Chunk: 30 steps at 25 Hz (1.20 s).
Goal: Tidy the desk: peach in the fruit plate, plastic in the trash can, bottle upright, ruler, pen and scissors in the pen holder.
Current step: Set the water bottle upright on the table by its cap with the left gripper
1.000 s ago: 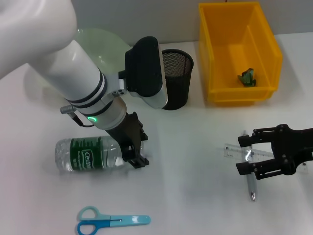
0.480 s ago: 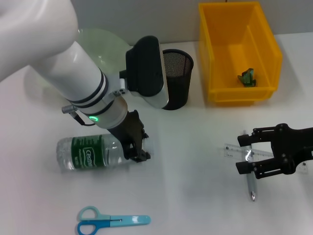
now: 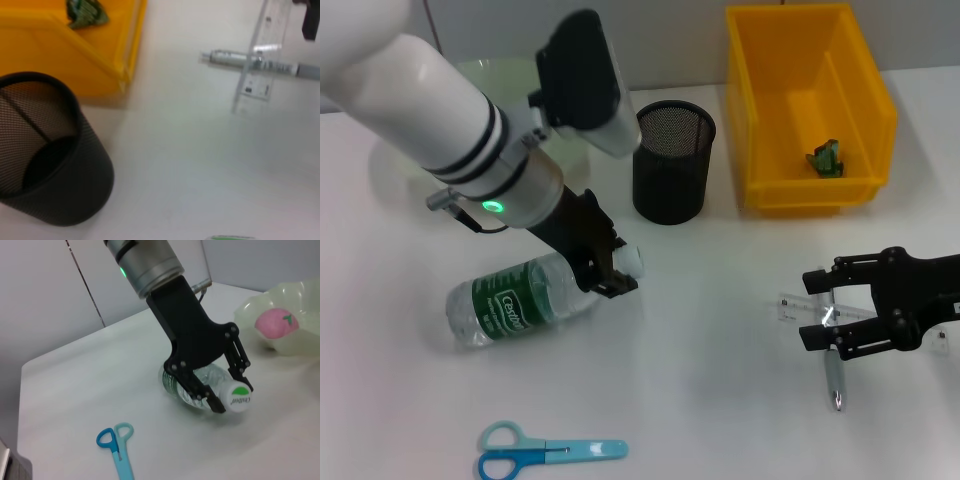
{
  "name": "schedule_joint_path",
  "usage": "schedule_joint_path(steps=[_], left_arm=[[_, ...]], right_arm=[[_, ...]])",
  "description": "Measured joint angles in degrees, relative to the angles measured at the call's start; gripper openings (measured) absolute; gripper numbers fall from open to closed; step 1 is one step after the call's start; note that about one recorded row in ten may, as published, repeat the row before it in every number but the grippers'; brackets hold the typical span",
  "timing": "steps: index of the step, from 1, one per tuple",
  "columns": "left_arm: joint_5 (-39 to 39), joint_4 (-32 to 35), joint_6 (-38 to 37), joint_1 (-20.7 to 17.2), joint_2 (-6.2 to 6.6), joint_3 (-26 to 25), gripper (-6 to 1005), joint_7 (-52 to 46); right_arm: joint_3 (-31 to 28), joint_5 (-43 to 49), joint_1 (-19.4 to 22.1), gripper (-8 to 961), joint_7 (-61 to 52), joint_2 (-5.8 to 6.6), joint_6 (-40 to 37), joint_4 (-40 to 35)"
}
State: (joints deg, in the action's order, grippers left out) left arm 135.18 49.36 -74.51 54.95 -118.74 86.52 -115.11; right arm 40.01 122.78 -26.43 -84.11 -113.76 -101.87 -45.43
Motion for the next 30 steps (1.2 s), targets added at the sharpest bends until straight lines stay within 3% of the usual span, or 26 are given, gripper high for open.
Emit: schedule_joint_path(steps=[7, 12, 22, 30], left_arm=[[-0.02, 2.85, -2.14, -1.25, 0.15, -5.9, 432, 0.42], [-0.02, 3.04, -2.71, -1.34, 0.2, -7.39, 432, 0.5], [-0.38, 6.61, -8.87, -3.01, 0.32, -18.17, 432, 2.35], [-2.19, 8.76, -11.52, -5.36, 0.47, -23.11, 432, 3.27]], right_arm=[[-0.24, 0.0, -0.24, 796, 0.0, 0.11, 0.0, 0.0], [-0.35, 0.0, -0.28, 795, -0.07, 0.1, 0.0, -0.24], [-0.37, 0.0, -0.57, 796, -0.28, 0.31, 0.0, -0.05], [-0.45, -0.25, -0.55, 796, -0.39, 0.28, 0.0, -0.31]])
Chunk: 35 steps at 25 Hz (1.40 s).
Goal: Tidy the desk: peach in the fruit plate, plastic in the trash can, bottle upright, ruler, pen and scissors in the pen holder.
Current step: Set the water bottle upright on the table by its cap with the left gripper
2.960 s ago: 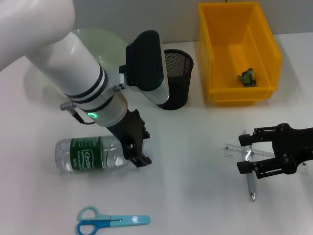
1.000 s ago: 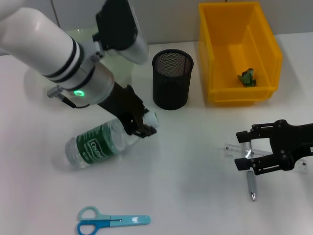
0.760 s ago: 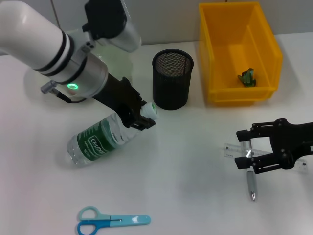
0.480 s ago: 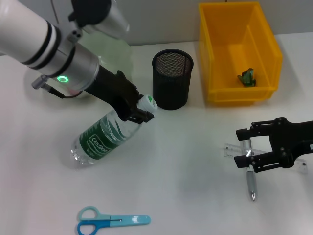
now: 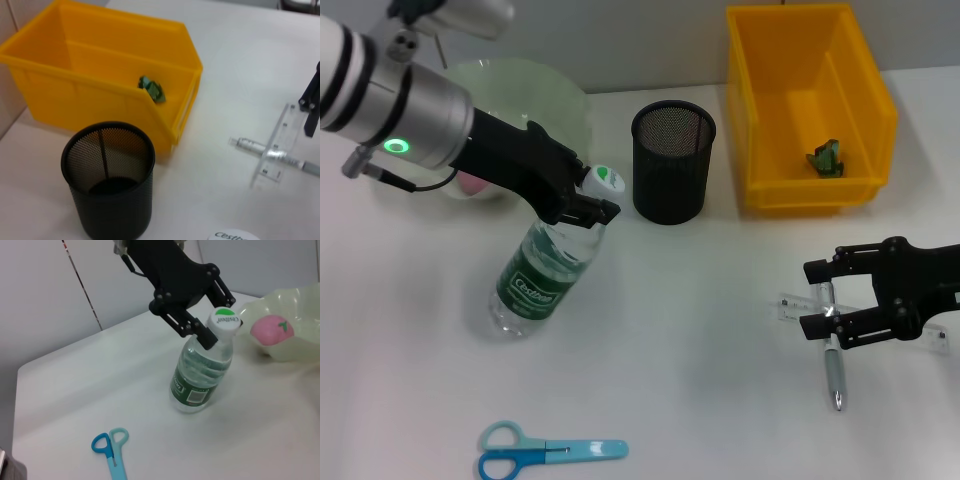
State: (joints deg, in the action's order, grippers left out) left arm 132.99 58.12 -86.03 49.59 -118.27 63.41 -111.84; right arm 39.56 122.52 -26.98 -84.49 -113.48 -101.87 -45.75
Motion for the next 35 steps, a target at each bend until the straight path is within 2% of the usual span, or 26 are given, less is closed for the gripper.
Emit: schedule_joint_path(steps=[13, 18, 22, 30, 35], left_arm=[[-6.0, 3.74, -3.76, -5.04, 0.17, -6.82, 433, 1.99], [-10.33, 3.86, -5.65, -7.19, 0.24, -10.16, 433, 4.51], [-14.01, 3.99, -6.22, -9.28, 0.31, -10.93, 433, 6.76], [-21.82, 3.07, -5.71, -13.28, 0.33, -13.11, 433, 13.67], [-26.48, 0.08, -5.83, -14.98, 0.34, -14.61, 432, 18.46]], right_arm=[[-0.01, -0.1, -0.05, 795, -0.16, -0.08, 0.0, -0.05], [-0.08, -0.11, -0.08, 795, -0.2, -0.15, 0.0, -0.04], [-0.1, -0.19, -0.09, 796, -0.21, -0.17, 0.01, -0.04], [-0.75, -0.19, -0.09, 796, -0.24, -0.16, 0.0, 0.03], [-0.8, -0.19, -0.08, 796, -0.23, -0.04, 0.01, 0.21]])
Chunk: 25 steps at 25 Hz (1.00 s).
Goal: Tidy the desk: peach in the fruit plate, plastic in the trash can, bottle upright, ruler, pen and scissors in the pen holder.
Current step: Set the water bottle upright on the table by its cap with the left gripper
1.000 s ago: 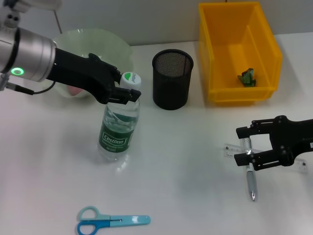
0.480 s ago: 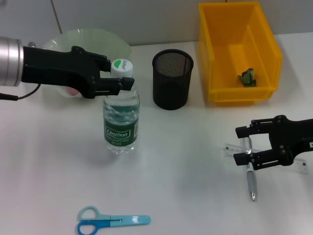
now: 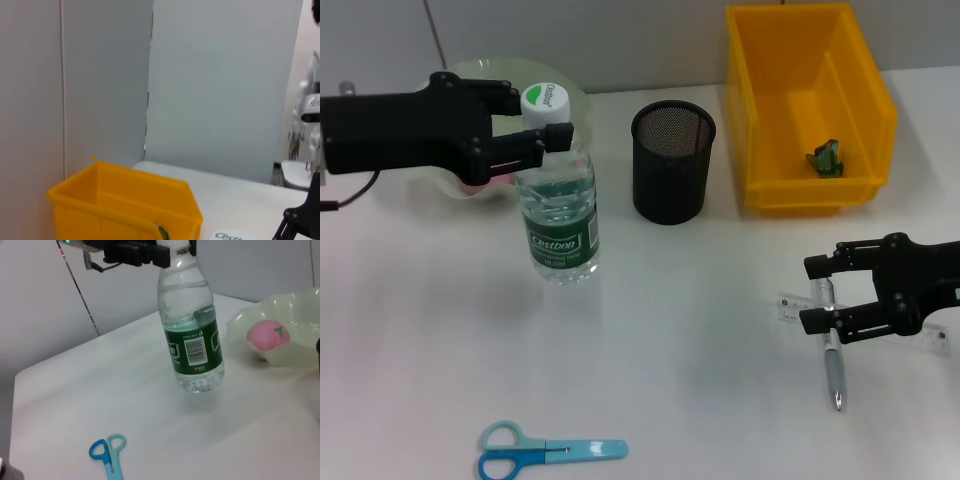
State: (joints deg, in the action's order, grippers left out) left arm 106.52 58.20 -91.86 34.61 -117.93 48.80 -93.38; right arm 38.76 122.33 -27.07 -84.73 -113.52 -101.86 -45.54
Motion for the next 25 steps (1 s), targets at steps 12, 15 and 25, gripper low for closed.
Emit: schedule_joint_path(steps=[12, 15, 25], left_arm=[[-4.31, -6.92, 0.58, -4.18, -0.19, -0.93, 432, 11.07], [-4.47, -7.88, 1.79, -4.99, -0.25, -0.98, 433, 12.9], [-8.62, -10.51, 5.7, -8.61, -0.31, -1.0, 433, 17.55]], right_arm=[[0.0, 0.0, 0.0, 795, 0.0, -0.02, 0.05, 0.08], [0.0, 0.0, -0.03, 795, 0.0, -0.11, 0.33, 0.1], [0.0, 0.01, -0.09, 795, 0.01, -0.3, 0.62, 0.15]])
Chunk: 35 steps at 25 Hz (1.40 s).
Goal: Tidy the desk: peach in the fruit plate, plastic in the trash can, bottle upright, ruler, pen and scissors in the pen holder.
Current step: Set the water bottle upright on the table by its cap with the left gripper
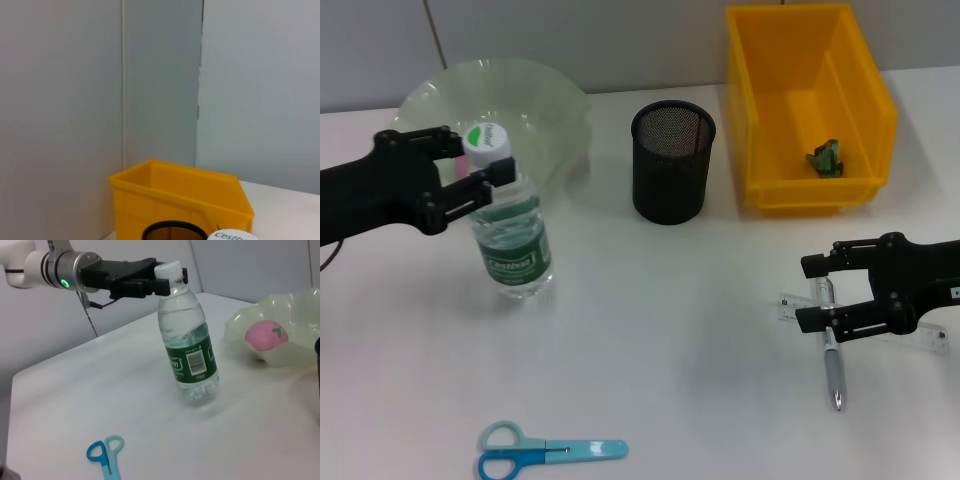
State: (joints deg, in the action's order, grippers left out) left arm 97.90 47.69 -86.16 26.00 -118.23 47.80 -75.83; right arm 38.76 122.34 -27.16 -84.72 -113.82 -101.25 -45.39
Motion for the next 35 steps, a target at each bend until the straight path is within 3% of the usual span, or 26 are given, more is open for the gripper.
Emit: schedule_joint_path(steps=[6, 21, 35], left_arm=[[-1.12, -0.23, 1.11, -1.79, 0.05, -1.5, 433, 1.38], [-1.15, -5.96, 6.4, -2.21, -0.03, -8.34, 432, 6.44], [-4.9, -8.89, 11.51, -2.18, -0.13, -8.82, 432, 11.2]], right_arm=[[0.0, -0.03, 0.0, 796, 0.0, 0.0, 0.01, 0.12], [-0.62, -0.18, 0.0, 795, 0.0, -0.52, 0.71, 0.22], [-1.47, -0.18, 0.12, 796, 0.06, -0.72, 0.88, 0.21]])
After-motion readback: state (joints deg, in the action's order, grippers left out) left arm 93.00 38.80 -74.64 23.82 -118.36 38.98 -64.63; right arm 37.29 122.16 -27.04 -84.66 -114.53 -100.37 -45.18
